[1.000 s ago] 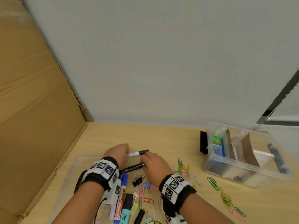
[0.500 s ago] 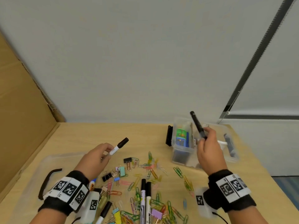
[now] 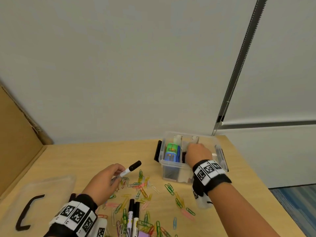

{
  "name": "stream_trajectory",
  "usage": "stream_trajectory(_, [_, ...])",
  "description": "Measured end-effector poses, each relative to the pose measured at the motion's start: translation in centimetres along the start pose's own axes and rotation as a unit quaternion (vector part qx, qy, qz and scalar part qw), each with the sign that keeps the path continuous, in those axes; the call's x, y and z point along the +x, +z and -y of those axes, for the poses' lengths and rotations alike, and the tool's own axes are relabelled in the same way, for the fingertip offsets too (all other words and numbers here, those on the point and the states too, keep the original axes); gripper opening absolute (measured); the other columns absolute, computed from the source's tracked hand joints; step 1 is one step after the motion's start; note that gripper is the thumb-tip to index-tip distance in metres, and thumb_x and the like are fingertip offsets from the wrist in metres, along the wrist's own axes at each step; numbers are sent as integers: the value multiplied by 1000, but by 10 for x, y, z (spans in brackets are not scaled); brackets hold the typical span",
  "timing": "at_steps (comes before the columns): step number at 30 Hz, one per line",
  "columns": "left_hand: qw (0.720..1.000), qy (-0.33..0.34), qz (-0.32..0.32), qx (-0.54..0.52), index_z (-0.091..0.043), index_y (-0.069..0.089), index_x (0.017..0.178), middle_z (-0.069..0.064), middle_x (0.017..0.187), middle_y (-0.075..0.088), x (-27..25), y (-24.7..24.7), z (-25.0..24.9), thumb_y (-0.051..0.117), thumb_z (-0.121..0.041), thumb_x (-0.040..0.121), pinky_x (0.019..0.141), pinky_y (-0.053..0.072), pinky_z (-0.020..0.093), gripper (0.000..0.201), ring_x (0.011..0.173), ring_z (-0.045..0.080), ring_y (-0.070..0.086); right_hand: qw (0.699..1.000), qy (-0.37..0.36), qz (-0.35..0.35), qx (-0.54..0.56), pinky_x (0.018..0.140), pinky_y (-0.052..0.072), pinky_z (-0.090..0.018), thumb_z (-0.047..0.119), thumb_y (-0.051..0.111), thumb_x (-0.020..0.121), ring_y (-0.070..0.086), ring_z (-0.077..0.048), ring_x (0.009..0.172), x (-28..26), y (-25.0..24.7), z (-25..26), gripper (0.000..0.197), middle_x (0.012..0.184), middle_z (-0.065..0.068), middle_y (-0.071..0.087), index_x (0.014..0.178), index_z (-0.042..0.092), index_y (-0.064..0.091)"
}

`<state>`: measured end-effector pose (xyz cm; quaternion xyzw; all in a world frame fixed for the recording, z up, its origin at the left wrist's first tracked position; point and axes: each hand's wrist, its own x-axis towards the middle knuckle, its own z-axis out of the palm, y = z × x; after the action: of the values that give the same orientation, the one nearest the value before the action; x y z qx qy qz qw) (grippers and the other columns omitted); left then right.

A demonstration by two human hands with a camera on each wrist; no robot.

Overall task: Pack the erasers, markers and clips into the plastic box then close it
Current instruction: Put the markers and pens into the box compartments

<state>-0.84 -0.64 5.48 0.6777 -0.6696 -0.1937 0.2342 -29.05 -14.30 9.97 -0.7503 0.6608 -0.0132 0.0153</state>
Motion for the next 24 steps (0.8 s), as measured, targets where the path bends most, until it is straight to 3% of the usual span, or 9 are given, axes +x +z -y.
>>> stream_trajectory(3, [1000,4,-2,1,-41,51,102,-21,103,59,-1,2,-6,54,-17,92,88,51,26,26,99,-6,54,998,-22,53,-17,100,43,-40,23,39,97,48,-27,120,9,6,3,30,128,-13,54,119,12,58])
stream_trajectory(5, [1000,8,-6,3,-41,51,103,-21,103,58,-3,2,-9,53,-18,93,89,51,26,26,100,-6,54,997,-53,62,-4,103,37,-42,27,32,99,43,-27,123,9,10,-3,35,128,-10,54,120,16,58])
stream_trajectory(8, [1000,23,-14,7,-39,51,107,-22,106,58,-5,2,-12,53,-18,94,89,50,26,25,101,-5,54,989,-89,-53,108,92,37,-35,30,29,99,43,-19,109,0,15,-26,36,120,0,61,116,21,60])
stream_trajectory(11, [998,53,-28,30,-43,49,119,-24,111,56,-4,1,-24,52,-18,94,87,46,16,36,102,-4,52,967,-55,-186,165,93,36,-32,27,36,98,43,-15,113,-11,22,-59,33,126,6,57,122,22,58])
stream_trajectory(13, [993,92,-30,67,-43,51,122,-26,110,54,4,0,-45,51,-19,94,84,41,13,37,101,-4,48,963,4,-209,171,98,36,-36,24,39,96,41,-19,122,-16,31,-81,34,134,2,52,126,20,55])
stream_trajectory(15, [983,138,-31,119,-41,55,121,-25,111,55,18,1,-72,50,-23,94,86,38,14,33,104,-5,44,969,51,-171,171,106,35,-40,26,39,96,35,-23,132,-18,46,-96,43,147,-3,39,138,17,43])
stream_trajectory(18, [955,210,-32,205,-38,59,120,-17,117,59,50,9,-117,51,-24,92,96,38,24,32,112,8,46,966,51,-110,228,112,31,-38,27,34,97,28,-24,140,-19,63,-100,55,156,-6,23,150,16,20])
stream_trajectory(20, [930,253,-20,266,-33,59,119,-12,118,60,77,18,-144,55,-20,90,93,38,28,33,112,14,46,963,47,-104,246,111,32,-34,24,32,98,27,-22,141,-20,66,-99,58,158,-6,16,151,16,13])
stream_trajectory(24, [838,322,59,437,-18,59,115,0,115,59,130,39,-186,62,-14,86,88,41,34,30,107,21,45,965,48,-105,236,106,40,-33,24,31,97,31,-21,139,-20,65,-99,60,159,-6,11,152,14,9])
